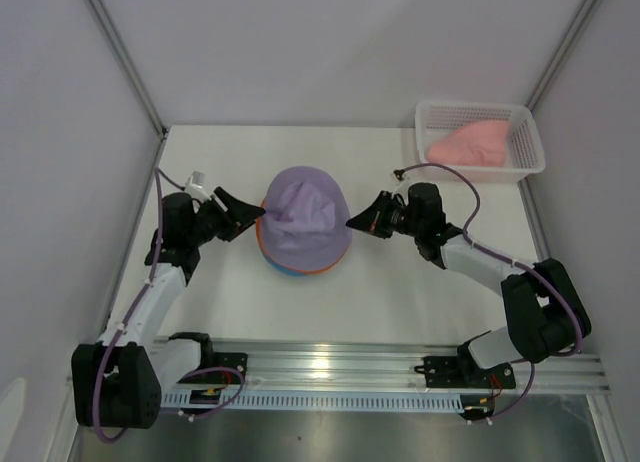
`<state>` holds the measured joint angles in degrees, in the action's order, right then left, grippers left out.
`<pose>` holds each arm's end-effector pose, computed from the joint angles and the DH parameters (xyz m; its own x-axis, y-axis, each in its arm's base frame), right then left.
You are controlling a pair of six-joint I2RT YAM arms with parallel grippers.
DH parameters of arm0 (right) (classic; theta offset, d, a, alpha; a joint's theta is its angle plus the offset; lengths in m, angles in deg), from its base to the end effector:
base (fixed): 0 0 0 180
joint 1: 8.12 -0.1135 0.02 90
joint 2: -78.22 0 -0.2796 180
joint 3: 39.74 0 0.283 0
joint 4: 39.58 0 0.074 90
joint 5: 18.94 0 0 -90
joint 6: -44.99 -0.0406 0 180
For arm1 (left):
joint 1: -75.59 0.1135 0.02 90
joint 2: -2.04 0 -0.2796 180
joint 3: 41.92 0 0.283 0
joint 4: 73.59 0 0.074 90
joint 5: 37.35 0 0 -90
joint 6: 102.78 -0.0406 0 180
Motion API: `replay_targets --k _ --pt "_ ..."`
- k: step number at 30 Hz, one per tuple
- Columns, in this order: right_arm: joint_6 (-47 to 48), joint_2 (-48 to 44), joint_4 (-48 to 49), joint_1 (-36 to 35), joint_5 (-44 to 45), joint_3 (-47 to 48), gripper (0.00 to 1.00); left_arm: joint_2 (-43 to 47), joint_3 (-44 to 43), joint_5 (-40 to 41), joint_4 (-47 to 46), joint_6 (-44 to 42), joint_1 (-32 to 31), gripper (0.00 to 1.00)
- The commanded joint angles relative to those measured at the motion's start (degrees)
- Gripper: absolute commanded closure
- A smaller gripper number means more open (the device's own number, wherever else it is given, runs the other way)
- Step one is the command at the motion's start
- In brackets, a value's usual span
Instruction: Stack the hats
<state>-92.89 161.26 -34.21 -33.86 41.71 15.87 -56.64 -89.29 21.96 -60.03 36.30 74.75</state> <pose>0.2964 0.1650 0.2196 -0.8112 0.3267 -0.4850 -0.2774 0.5153 0.8109 0.2506 -0.0244 0.2510 -0.6348 -0.6406 -0.4321 -0.0062 0.5634 -0.8261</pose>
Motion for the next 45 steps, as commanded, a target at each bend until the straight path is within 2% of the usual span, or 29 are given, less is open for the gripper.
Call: replay_targets --k 1,11,16,18,20,23,25,28,32,39,45 --pt "1.73 1.41 0.41 -0.37 1.31 -0.04 1.0 -1.44 1.12 -0.68 -3.34 0.84 0.58 0.41" --pt "2.44 3.0 0.5 -0.37 1.57 -1.19 1.0 -4.34 3.58 0.99 -6.15 1.72 0.58 0.46" --pt "3.32 3.09 -0.64 -0.45 2.1 -0.75 1.0 -5.48 5.6 -1.64 -10.71 4.0 3.65 0.47" --pt "3.23 3.35 -0.73 -0.45 2.01 -0.84 1.0 -5.31 6.04 -2.61 -11.69 4.36 3.74 0.46" --pt "3.05 3.53 -0.82 -0.37 2.1 -0.84 1.0 -4.52 6.39 -3.57 -13.27 4.27 3.83 0.38" --pt "3.05 3.26 -1.17 -0.45 2.18 -0.49 1.0 -1.71 6.92 -4.28 -14.68 3.92 4.36 0.32" --pt "3.32 3.09 -1.43 -0.37 2.36 -0.31 1.0 -0.92 6.83 -5.77 -15.73 3.57 4.36 0.34" --pt "3.41 3.26 -1.87 -0.45 2.1 0.48 1.0 -1.96 6.22 -8.06 -16.26 3.57 4.36 0.44" --pt "3.23 3.35 -1.87 -0.37 2.01 0.57 1.0 -1.71 7.01 -7.89 -15.74 3.3 4.36 0.51" --pt "3.23 3.53 -2.14 -0.45 1.92 0.66 1.0 -3.28 8.85 -8.33 -17.58 3.65 4.36 0.51" --pt "3.14 3.26 -2.49 -0.54 2.01 0.75 1.0 -7.32 10.44 -9.64 -23.63 4.88 4.36 0.5"
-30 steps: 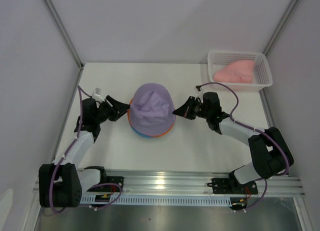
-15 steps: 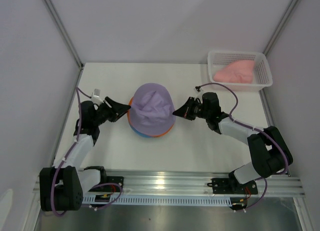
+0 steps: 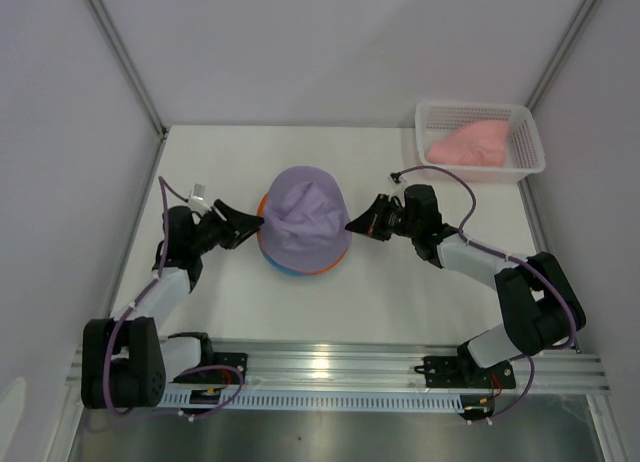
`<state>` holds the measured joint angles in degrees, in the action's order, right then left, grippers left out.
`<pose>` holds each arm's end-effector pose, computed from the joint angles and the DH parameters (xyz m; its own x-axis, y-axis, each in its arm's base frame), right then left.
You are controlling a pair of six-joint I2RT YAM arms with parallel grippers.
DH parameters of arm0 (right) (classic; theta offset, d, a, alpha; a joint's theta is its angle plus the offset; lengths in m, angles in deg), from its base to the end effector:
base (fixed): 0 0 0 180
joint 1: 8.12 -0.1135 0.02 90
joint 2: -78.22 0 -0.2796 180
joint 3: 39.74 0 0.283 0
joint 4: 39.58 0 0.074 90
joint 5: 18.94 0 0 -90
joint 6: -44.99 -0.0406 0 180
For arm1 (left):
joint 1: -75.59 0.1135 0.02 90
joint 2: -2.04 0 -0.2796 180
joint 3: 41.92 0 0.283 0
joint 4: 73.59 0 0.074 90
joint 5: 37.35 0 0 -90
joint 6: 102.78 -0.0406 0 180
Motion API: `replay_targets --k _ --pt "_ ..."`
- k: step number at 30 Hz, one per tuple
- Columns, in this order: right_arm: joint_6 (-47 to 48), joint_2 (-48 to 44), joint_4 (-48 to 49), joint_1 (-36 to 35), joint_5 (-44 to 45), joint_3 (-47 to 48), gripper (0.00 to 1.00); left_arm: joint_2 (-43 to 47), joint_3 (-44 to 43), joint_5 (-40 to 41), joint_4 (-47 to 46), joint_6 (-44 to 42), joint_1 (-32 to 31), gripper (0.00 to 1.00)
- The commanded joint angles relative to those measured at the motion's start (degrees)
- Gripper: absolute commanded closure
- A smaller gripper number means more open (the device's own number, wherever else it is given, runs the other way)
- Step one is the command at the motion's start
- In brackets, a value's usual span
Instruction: Stack the hats
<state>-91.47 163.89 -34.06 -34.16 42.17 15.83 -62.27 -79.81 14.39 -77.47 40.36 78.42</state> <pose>0.2999 0.1684 0.2048 -0.8222 0.3046 -0.4808 -0.2658 0.5414 0.7976 0.2510 -0.0128 0.1990 -0.6557 -0.6614 -0.3641 0.0131 0.4722 -0.8814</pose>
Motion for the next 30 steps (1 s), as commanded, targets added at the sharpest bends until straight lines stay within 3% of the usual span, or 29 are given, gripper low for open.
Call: replay_targets --k 1,20,26,28,30 --pt "1.81 0.64 -2.55 -0.15 1.55 0.88 1.0 -2.04 1.04 -1.99 -6.29 0.73 0.69 0.5" --pt "1.55 1.7 -2.64 -1.11 1.29 1.93 1.0 -7.13 3.68 -10.6 -22.72 5.39 0.33 0.54" --pt "1.72 1.87 -2.73 -1.2 1.37 2.02 1.0 -9.33 4.12 -10.87 -25.01 5.65 0.16 0.62" --pt "1.81 1.87 -2.73 -1.12 1.37 2.02 1.0 -9.78 4.29 -10.96 -25.63 5.57 -0.02 0.62" --pt "1.81 2.05 -2.73 -1.2 1.29 2.11 1.0 -9.95 3.94 -10.35 -23.36 4.43 -0.1 0.51"
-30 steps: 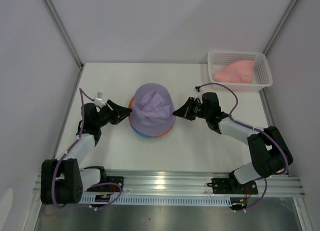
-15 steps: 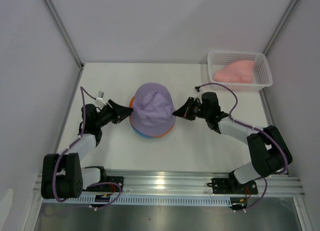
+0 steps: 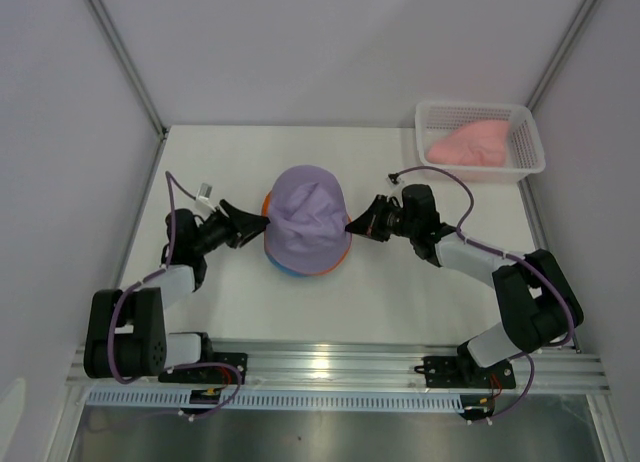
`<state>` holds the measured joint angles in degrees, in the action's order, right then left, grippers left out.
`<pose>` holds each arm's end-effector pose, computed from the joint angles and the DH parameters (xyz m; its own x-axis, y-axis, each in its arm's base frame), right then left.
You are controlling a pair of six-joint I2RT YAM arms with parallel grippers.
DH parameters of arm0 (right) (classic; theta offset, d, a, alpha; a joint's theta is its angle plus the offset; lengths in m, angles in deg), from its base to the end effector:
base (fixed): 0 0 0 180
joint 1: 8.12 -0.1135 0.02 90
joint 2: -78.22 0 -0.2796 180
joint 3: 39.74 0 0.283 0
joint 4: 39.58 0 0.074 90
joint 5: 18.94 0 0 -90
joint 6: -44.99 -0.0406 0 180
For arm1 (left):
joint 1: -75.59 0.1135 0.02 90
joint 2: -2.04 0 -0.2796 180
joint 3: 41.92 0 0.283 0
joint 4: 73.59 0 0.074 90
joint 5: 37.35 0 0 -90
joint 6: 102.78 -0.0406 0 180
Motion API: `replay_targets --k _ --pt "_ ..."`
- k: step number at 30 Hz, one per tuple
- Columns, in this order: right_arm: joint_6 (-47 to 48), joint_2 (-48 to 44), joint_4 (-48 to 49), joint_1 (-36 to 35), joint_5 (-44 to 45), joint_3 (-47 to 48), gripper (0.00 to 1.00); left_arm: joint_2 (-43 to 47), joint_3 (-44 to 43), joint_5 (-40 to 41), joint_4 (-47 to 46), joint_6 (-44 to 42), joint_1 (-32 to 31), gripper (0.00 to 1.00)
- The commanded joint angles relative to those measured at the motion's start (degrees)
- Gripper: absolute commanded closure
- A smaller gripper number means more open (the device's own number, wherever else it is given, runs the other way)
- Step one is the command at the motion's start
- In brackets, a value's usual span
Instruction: Stack the hats
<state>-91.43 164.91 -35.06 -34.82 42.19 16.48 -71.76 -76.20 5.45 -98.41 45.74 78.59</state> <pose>0.3005 0.1731 0.2012 -0.8355 0.2899 -0.4668 -0.2554 0.5473 0.7970 0.2598 -0.0162 0.1761 -0.7064 -0.6173 -0.3463 0.1354 0.3624 -0.9221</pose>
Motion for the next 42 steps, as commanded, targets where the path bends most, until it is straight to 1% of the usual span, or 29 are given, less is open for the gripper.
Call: replay_targets --k 1,2,4,6,7,8,11,16,17,19,21,22,24,25,26,27,28,30,31,32,33,34,36,39,42 --pt "1.68 1.02 -1.81 -0.63 1.26 1.45 1.0 -0.38 -0.1 -0.71 -0.84 -2.78 -0.19 0.46" --pt "1.76 1.02 -1.81 -0.64 1.26 1.54 1.0 -0.29 -0.02 -0.09 0.74 -3.32 -0.19 0.37" --pt "1.76 1.11 -1.9 -0.55 1.26 1.63 1.0 -0.12 0.33 -0.09 -0.02 -3.94 -0.28 0.33" --pt "1.85 1.19 -1.99 -0.55 1.26 1.72 1.0 -0.46 0.68 -0.44 -1.17 -3.77 -0.19 0.33" --pt "1.85 1.2 -1.9 -0.63 1.18 1.8 1.0 -0.82 1.03 -0.61 -3.44 -2.98 -0.28 0.35" --pt "1.85 1.37 -1.9 -0.64 1.18 1.72 1.0 -1.17 1.21 -0.96 -4.68 -2.54 -0.19 0.39" --pt "1.85 1.55 -1.81 -0.72 1.18 1.8 1.0 -2.74 1.3 -3.07 -9.85 -0.34 -0.28 0.46" --pt "1.85 1.81 -1.81 -0.72 1.09 1.89 1.0 -4.77 2.62 -5.97 -18.91 3.61 -0.45 0.53" --pt "1.85 1.9 -1.81 -0.72 1.09 1.89 1.0 -5.3 2.71 -5.89 -19.19 3.79 -0.37 0.58" --pt "1.85 1.9 -1.81 -0.72 1.18 1.89 1.0 -5.74 2.62 -5.97 -19.02 3.71 -0.46 0.61" --pt "1.94 1.9 -1.9 -0.72 1.18 1.89 1.0 -6.18 2.44 -5.89 -18.49 3.35 -0.54 0.69" --pt "2.03 1.9 -1.9 -0.81 1.18 1.89 1.0 -6.27 2.18 -5.89 -17.79 2.92 -0.63 0.71" --pt "2.2 1.9 -2.07 -0.72 1.26 1.98 1.0 -6.01 2.09 -5.45 -16.56 2.04 -0.81 0.8" --pt "2.2 1.81 -2.16 -0.72 1.44 1.98 1.0 -5.83 1.92 -5.19 -14.55 0.9 -1.16 0.84" --pt "2.2 1.9 -2.16 -0.72 1.44 1.98 1.0 -5.57 1.22 -4.66 -13.32 0.2 -1.33 0.93" --pt "2.29 1.81 -2.34 -0.72 1.53 1.98 1.0 -5.22 1.04 -4.22 -11.65 -0.59 -1.51 0.98" --pt "2.29 1.81 -2.43 -0.81 1.62 1.98 1.0 -4.26 0.34 -3.61 -7.46 -2.78 -2.03 0.99" --pt "2.47 1.81 -2.95 -0.9 1.79 2.15 1.0 -3.02 -1.5 -0.8 -2.08 -5.51 -2.56 0.99" --pt "2.9 1.81 -3.3 -0.81 2.23 2.24 1.0 -1.97 -2.12 0.69 4.73 -8.74 -2.57 0.99" --pt "3.08 1.81 -3.92 -0.9 2.58 2.42 1.0 -1.44 -2.82 2.45 8.37 -10.25 -4.31 0.99" --pt "3.52 1.72 -6.1 -0.99 3.19 3.12 1.0 -1.09 -4.57 6.38 11.97 -11.75 -4.58 0.99" --pt "5.09 1.72 -7.51 -1.16 4.59 3.56 1.0 -0.82 -4.94 8.07 16.53 -13.5 -4.94 0.99" --pt "6.5 1.55 -11.1 -1.51 6.09 4.7 1.0 -0.56 -4.77 10.88 18.24 -13.87 -4.94 0.99" --pt "7.91 0.76 -13.41 -1.78 8.03 5.06 1.0 -1.26 -4.68 12.83 20.97 -14.4 -4.94 0.99" --pt "8.18 0.23 -13.94 -1.78 8.03 4.71 1.0 -2.31 -4.76 11.17 20.71 -14.58 -4.94 0.99"
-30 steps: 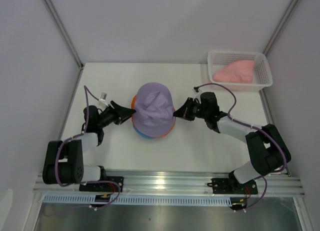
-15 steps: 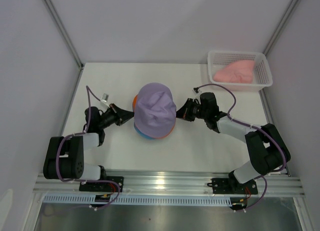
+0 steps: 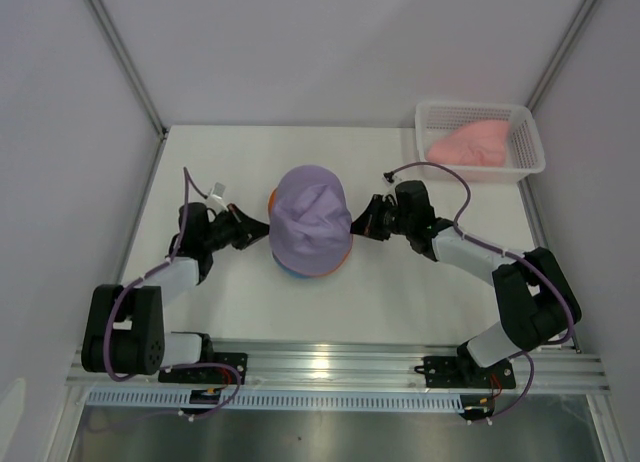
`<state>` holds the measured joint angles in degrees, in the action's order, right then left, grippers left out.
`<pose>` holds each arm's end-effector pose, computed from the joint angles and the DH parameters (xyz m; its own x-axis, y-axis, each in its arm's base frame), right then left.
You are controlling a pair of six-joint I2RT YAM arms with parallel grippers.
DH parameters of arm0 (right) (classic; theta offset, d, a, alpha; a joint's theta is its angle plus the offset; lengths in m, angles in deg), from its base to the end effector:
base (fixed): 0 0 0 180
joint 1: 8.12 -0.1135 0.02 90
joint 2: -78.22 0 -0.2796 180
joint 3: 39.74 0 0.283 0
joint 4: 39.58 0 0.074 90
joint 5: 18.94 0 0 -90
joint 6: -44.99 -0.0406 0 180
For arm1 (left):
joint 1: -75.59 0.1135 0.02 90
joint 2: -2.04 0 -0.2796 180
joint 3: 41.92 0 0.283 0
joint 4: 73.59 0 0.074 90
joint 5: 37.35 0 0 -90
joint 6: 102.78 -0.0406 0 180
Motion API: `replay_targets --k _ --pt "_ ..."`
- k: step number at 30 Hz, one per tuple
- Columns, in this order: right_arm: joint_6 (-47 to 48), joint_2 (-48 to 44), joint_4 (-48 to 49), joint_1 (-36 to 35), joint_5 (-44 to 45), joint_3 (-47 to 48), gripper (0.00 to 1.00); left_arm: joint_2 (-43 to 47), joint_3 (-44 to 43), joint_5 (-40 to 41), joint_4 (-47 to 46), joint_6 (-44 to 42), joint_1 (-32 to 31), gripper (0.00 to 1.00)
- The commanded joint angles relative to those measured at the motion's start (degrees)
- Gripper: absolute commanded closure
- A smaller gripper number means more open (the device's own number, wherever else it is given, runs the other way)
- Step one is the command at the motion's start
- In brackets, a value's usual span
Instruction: Stack the hats
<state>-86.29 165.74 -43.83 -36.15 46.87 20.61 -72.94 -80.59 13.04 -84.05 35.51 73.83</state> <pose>0.3050 0.1812 0.2057 -0.8323 0.2387 -0.5004 -0.2505 0.6432 0.7235 0.2694 -0.0342 0.1701 -0.7358 -0.5528 -0.3913 0.0720 0.5106 -0.8568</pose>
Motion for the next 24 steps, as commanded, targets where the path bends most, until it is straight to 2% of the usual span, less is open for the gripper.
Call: replay_targets --k 1,3,4,7,9,10,13,16,18,22,24 --pt "3.04 -0.78 -5.18 -0.36 3.09 0.49 1.0 -0.7 -0.11 3.75 6.96 -4.26 -0.17 0.99" --pt "2.96 -0.87 -5.26 -0.44 3.09 0.49 1.0 2.45 -0.37 5.07 8.98 -5.31 -0.09 0.8" --pt "3.04 -0.95 -5.26 -0.36 3.09 0.57 1.0 3.95 -0.98 6.21 11.77 -5.75 0.0 0.63" --pt "3.04 -1.48 -5.09 -0.36 2.83 0.75 1.0 10.72 -2.91 7.97 18.8 -7.51 1.05 0.36" --pt "3.13 -1.74 -5.18 -0.36 2.74 1.1 1.0 13.79 -5.63 9.11 22.16 -9.0 1.5 0.3" --pt "3.13 -1.74 -5.18 -0.36 2.65 1.19 1.0 16.07 -6.43 9.55 26.35 -9.7 3.76 0.29" --pt "3.22 -1.83 -5.26 -0.36 2.13 1.45 1.0 18.2 -9.59 9.65 30.68 -11.38 6.14 0.26" --pt "3.31 -2.18 -5.35 -0.45 2.12 1.63 1.0 19.52 -10.92 7.19 30.61 -11.29 7.91 0.28" --pt "3.13 -2.36 -5.35 -0.44 2.04 1.63 1.0 19.61 -10.31 3.52 28.51 -10.33 8.09 0.3" --pt "3.4 -2.18 -5.53 -0.44 1.69 2.07 1.0 18.3 -7.23 -5.02 13.7 -6.38 8.0 0.34" --pt "3.31 -2.01 -5.53 -0.45 1.6 2.16 1.0 16.01 -5.91 -7.31 9.19 -4.79 8.0 0.36"
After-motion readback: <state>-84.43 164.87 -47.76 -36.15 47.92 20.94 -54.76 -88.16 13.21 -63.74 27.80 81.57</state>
